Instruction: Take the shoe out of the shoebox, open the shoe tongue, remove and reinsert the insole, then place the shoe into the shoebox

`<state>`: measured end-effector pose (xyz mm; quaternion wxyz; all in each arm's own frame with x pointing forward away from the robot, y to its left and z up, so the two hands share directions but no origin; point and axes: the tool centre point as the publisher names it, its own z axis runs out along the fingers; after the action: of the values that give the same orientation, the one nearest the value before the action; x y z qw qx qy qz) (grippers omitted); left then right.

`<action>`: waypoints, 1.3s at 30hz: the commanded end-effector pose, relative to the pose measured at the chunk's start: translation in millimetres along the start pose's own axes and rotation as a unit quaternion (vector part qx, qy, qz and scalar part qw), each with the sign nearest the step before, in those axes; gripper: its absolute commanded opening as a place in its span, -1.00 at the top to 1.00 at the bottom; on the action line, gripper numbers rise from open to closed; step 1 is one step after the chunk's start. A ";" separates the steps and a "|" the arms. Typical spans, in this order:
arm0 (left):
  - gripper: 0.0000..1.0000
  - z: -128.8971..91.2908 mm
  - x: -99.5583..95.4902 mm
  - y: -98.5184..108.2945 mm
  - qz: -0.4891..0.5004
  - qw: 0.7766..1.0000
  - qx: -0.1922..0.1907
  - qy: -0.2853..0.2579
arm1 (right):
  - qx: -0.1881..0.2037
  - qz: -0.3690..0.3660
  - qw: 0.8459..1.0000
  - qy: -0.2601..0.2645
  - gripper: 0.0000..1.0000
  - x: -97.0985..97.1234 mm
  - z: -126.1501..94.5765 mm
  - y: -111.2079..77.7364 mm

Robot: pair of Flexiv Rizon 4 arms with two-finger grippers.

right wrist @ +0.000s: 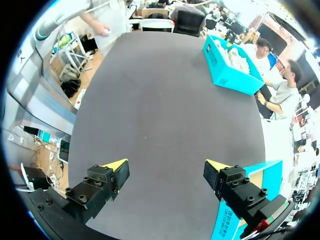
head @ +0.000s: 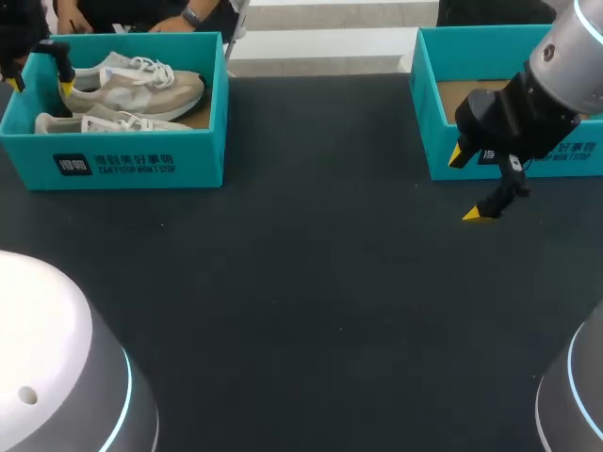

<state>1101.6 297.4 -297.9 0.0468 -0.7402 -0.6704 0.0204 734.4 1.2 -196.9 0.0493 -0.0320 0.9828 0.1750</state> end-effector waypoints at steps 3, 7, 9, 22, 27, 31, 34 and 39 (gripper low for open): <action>-1.00 1.5 1.2 -7.1 0.000 0.999 -0.039 0.002 | 0.000 0.000 1.000 0.000 -1.00 -0.6 1.4 0.1; -1.00 -1.2 4.0 -11.2 -0.008 0.999 -0.032 -0.001 | 0.000 0.000 1.000 0.000 -1.00 -0.6 1.4 0.1; -1.00 -2.3 0.9 -17.9 -0.010 0.999 -0.031 0.002 | 0.000 0.000 1.000 0.000 -1.00 -0.6 1.4 0.1; -0.18 -4.1 -21.5 -60.5 -0.048 0.994 -0.090 0.033 | 0.000 0.000 1.000 0.000 -1.00 -0.6 1.4 0.1; -0.13 -1.7 -20.5 -69.2 -0.063 0.992 -0.103 0.034 | 0.000 0.000 1.000 0.000 -1.00 -0.6 1.4 0.1; -0.15 3.2 -17.7 -68.5 -0.071 0.992 -0.096 0.031 | 0.000 0.000 1.000 0.000 -1.00 -0.6 1.4 0.1; -0.16 4.9 -16.4 -68.1 -0.077 0.992 -0.094 0.031 | 0.000 0.000 1.000 0.000 -1.00 -0.6 1.4 0.1; -0.23 10.0 -13.8 -64.3 -0.089 0.992 -0.088 0.030 | 0.000 0.000 1.000 0.000 -1.00 -0.6 1.4 0.1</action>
<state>1035.6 290.3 -298.5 0.0082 -0.6790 -0.7316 -0.0598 734.4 1.2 -196.9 0.0493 -0.0320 0.9828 0.1750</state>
